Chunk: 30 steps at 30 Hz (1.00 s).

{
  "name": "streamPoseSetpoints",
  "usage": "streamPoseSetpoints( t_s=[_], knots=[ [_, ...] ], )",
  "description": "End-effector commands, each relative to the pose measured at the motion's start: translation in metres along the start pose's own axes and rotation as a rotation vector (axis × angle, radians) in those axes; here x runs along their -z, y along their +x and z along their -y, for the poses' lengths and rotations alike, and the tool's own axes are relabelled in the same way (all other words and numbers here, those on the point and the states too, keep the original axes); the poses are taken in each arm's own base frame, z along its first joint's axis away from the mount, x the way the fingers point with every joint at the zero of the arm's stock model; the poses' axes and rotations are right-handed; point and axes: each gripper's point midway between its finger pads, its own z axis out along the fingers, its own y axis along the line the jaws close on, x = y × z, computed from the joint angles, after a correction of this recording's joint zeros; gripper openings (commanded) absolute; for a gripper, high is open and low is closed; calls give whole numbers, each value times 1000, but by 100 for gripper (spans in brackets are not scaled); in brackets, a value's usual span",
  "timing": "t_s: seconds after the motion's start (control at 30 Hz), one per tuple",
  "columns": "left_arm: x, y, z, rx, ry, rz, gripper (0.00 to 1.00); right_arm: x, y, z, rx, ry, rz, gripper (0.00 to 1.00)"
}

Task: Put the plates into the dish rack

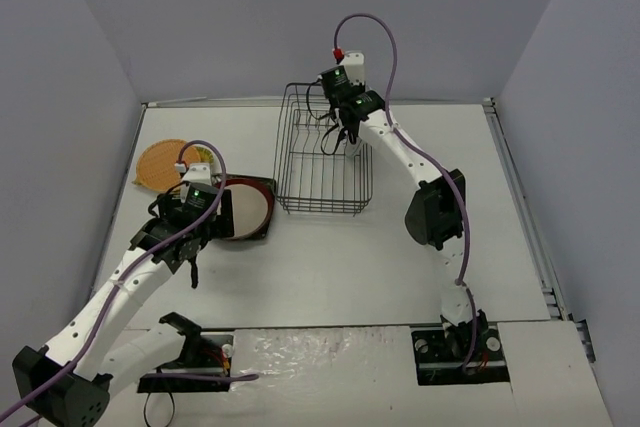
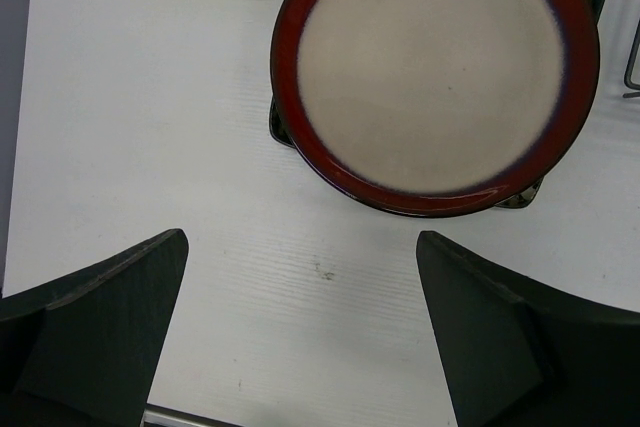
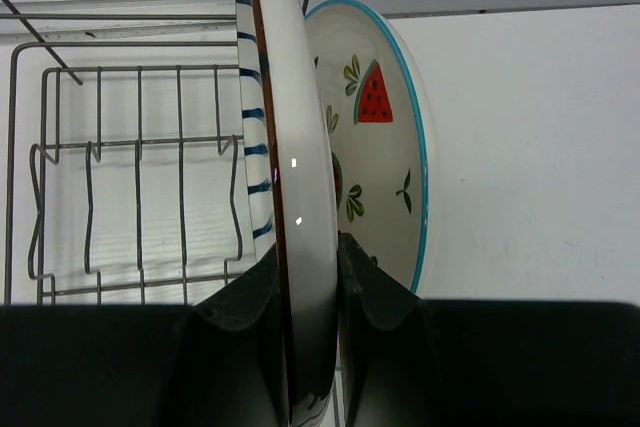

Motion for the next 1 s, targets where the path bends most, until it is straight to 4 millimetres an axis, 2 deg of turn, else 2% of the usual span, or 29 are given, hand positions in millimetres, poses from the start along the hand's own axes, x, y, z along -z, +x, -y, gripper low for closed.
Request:
streamPoseSetpoints(
  t_s=[0.0, 0.17, 0.3, 0.33, 0.53, 0.8, 0.97],
  knots=[
    [1, -29, -2, 41, -20, 82, 97, -5, -48, 10, -192, 30, 149, 0],
    [0, -29, -3, 51, -19, 80, 97, -24, -27, 5, -227, 21, 109, 0],
    [1, -28, -4, 56, -20, 76, 97, -33, -18, 1, -234, 13, 96, 1],
    [1, -28, -4, 57, -21, 76, 97, -33, -19, 0, -235, 8, 97, 4],
    [-1, -27, -3, 62, -18, 70, 97, -25, -22, 2, -236, -18, 92, 43],
    [0, -28, -1, 92, -4, 69, 97, 9, -46, 13, -226, -48, 134, 69],
    [-3, -25, 5, 145, 14, 53, 97, 47, -76, 24, -213, -105, 189, 84]
  ],
)
